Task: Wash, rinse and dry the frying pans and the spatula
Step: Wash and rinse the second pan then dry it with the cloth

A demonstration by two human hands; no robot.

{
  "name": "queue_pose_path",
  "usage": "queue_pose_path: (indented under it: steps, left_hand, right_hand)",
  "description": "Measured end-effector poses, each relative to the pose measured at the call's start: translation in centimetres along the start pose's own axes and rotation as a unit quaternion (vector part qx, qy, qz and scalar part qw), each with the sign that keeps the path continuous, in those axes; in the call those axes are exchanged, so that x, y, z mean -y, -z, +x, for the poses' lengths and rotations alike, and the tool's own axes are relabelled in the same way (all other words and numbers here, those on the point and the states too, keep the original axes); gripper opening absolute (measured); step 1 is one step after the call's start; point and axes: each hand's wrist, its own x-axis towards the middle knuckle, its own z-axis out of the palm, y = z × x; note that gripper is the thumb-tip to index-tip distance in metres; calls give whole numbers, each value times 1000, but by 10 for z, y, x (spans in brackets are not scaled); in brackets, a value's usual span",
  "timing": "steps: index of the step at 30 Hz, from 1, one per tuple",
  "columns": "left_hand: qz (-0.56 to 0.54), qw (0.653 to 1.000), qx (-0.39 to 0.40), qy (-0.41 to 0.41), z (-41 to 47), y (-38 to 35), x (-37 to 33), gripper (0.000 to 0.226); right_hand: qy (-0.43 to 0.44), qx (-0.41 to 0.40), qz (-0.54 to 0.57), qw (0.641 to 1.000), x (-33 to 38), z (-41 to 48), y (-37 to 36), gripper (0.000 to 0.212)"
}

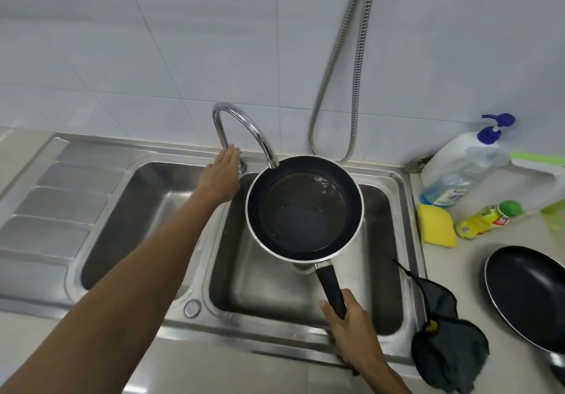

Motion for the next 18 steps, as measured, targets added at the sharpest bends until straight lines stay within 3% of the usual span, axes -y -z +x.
queue_pose_path:
  steps: [11,14,16,18]
  left_hand:
    - [-25,991,-133,9,-19,-27,7,55]
    - [46,998,-34,35,-44,-53,17,48]
    - [61,995,52,53,-54,-62,21,58]
    - [44,995,38,86,-60,-62,17,63]
  right_hand:
    - [24,-9,-25,999,20,10,7,21]
    - [28,-4,-29,999,15,11,5,21]
    - [30,0,-29,999,12,9,5,21]
    - [30,0,-27,999,11,9,7,22]
